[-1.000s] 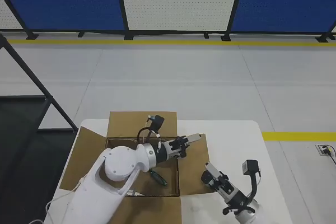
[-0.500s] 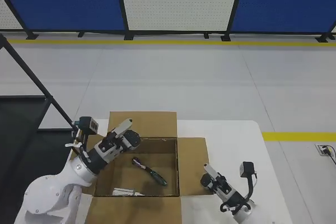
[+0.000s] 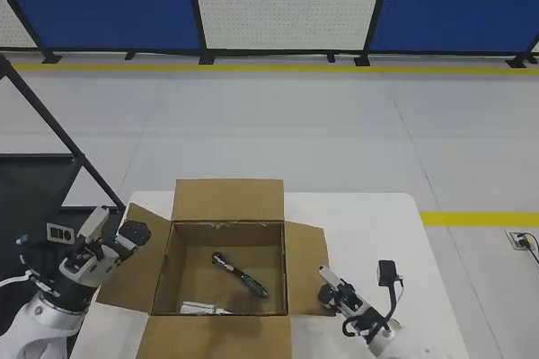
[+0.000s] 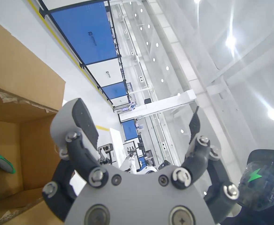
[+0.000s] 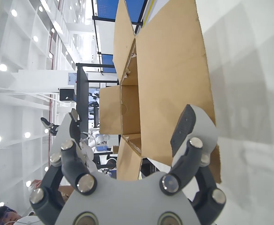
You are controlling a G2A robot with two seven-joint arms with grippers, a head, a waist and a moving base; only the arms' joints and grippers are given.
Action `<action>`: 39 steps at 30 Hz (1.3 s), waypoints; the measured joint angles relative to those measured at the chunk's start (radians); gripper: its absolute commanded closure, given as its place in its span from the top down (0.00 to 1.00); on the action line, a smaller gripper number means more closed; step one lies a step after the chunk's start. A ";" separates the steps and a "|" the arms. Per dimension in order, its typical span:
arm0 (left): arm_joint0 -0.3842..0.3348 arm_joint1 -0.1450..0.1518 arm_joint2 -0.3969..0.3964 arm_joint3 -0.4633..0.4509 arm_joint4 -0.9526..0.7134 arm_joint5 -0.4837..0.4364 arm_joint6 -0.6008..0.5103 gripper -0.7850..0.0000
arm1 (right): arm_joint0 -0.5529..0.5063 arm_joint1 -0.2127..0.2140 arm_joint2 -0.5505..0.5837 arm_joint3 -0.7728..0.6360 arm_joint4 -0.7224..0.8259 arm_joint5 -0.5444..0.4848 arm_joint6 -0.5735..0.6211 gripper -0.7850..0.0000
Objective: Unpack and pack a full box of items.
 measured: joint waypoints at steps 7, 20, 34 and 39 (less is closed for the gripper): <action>0.000 0.000 0.000 0.000 0.000 0.000 0.000 1.00 | -0.011 0.001 -0.033 -0.079 -0.009 -0.014 -0.045 1.00; 0.031 -0.002 -0.099 0.029 -0.129 -0.004 0.090 1.00 | 0.363 -0.042 -0.394 -0.022 -0.209 0.223 0.015 1.00; 0.117 -0.001 -0.248 0.102 -0.241 0.006 0.104 1.00 | 0.767 -0.135 -0.613 0.347 -0.152 0.404 0.021 1.00; 0.117 -0.001 -0.248 0.102 -0.241 0.006 0.104 1.00 | 0.767 -0.135 -0.613 0.347 -0.152 0.404 0.021 1.00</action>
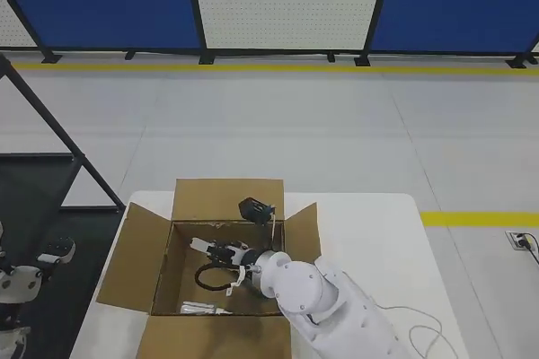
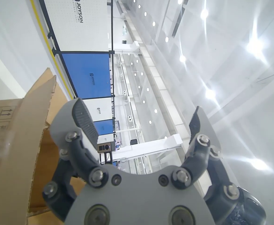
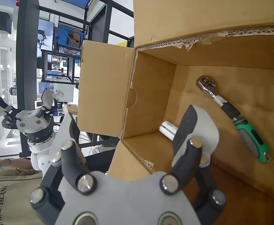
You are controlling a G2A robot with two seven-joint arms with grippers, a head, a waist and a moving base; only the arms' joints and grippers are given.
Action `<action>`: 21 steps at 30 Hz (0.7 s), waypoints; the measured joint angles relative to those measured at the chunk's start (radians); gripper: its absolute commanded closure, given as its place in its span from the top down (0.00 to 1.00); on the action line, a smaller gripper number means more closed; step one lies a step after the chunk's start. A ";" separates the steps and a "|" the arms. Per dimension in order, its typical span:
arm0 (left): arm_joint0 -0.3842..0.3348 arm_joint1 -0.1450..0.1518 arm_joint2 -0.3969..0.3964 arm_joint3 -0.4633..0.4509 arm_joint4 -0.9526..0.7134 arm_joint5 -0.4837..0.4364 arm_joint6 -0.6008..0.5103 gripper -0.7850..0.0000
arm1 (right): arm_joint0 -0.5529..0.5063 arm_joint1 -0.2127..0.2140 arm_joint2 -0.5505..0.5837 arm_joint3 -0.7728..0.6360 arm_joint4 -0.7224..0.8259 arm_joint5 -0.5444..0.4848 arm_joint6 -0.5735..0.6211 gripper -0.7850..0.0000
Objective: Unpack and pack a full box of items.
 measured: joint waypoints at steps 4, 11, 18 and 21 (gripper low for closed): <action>0.000 0.000 0.000 0.000 0.000 0.000 0.000 1.00 | 0.007 -0.001 -0.016 0.010 -0.018 -0.010 0.007 1.00; -0.004 0.003 0.002 0.015 -0.012 0.011 -0.001 1.00 | 0.252 -0.053 -0.241 0.235 -0.276 0.042 0.322 1.00; 0.000 0.007 -0.022 0.058 -0.040 0.006 -0.011 1.00 | 0.461 -0.173 -0.482 0.482 -0.465 0.020 0.561 1.00; 0.006 0.007 -0.027 0.066 -0.051 0.002 -0.010 1.00 | 0.498 -0.221 -0.527 0.583 -0.489 -0.030 0.606 1.00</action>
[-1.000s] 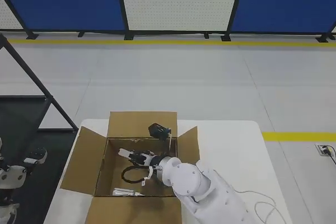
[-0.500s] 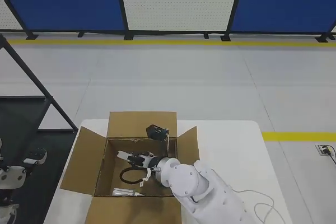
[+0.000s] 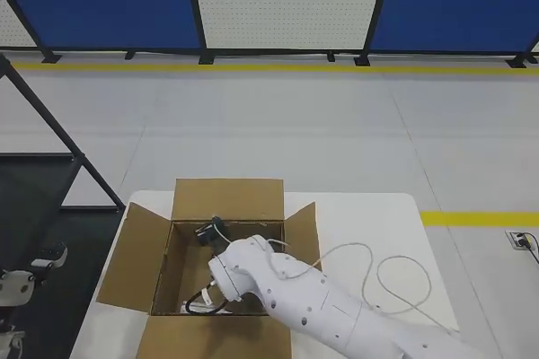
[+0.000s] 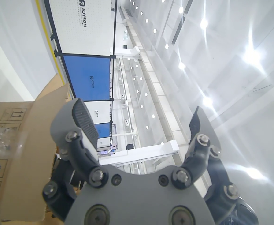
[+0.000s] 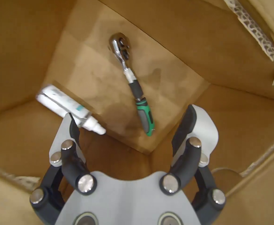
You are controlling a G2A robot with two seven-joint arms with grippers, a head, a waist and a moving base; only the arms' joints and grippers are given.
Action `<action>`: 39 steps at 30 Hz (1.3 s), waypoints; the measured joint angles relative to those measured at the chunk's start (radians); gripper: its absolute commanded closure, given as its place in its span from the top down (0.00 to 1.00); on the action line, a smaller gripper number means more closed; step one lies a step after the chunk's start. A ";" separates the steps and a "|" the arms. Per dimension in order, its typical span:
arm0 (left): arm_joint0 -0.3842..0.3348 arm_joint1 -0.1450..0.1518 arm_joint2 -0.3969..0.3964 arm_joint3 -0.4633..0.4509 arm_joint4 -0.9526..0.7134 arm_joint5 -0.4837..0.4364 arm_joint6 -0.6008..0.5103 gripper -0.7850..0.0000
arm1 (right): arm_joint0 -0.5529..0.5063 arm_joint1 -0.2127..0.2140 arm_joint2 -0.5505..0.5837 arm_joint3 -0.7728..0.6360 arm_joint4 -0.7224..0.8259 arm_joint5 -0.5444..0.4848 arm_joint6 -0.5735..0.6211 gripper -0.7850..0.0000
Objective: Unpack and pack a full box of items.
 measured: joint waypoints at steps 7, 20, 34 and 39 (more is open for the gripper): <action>0.020 0.000 -0.010 0.003 -0.037 0.010 -0.006 1.00 | 0.029 -0.089 -0.025 0.194 0.024 -0.115 0.001 1.00; 0.020 0.000 -0.010 0.003 -0.036 0.010 -0.006 1.00 | 0.000 -0.086 -0.016 0.225 0.015 -0.204 -0.086 1.00; 0.020 0.000 -0.010 0.003 -0.036 0.010 -0.006 1.00 | -0.011 -0.139 -0.013 0.448 -0.049 -0.560 -0.259 0.67; 0.020 0.000 -0.010 0.003 -0.036 0.010 -0.006 1.00 | -0.010 -0.167 -0.013 0.499 -0.066 -0.577 -0.265 0.47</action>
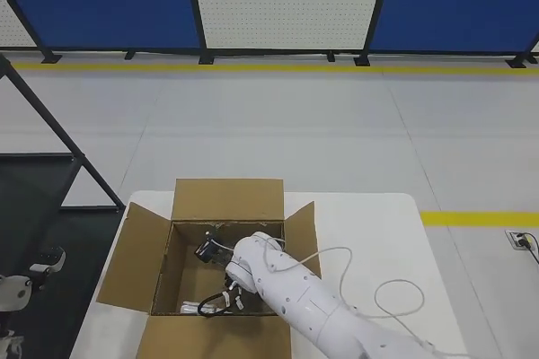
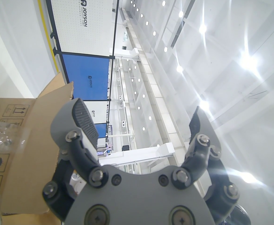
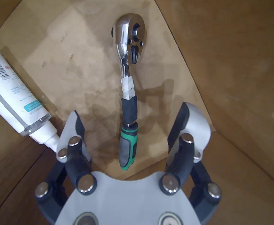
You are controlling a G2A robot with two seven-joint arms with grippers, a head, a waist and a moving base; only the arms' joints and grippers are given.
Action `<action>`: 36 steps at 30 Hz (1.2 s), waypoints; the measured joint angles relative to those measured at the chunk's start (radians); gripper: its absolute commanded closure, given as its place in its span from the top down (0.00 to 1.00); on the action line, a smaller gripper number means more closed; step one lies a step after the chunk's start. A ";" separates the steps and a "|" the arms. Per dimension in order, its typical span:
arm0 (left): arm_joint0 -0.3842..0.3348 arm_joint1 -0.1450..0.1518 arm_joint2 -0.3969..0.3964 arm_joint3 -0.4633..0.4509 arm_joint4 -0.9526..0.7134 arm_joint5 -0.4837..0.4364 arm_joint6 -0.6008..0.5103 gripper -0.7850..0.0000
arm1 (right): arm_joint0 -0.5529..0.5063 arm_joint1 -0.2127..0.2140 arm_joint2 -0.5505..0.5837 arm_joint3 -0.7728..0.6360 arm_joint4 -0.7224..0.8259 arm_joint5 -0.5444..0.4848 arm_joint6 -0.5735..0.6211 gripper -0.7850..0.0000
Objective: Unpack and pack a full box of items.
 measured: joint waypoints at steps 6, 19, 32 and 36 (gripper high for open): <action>0.000 0.000 0.000 0.000 0.000 0.000 0.000 1.00 | -0.002 -0.036 0.001 0.056 -0.019 0.010 0.000 0.44; 0.000 0.000 0.000 0.000 0.000 0.000 0.000 1.00 | -0.003 -0.100 0.016 0.163 -0.042 0.036 -0.029 0.40; 0.000 0.000 0.000 0.000 0.000 0.000 0.000 1.00 | -0.007 -0.117 0.014 0.188 -0.051 0.010 -0.017 0.00; 0.000 0.000 0.000 0.000 0.000 0.000 0.000 1.00 | -0.002 -0.116 0.015 0.182 -0.047 0.001 -0.025 0.00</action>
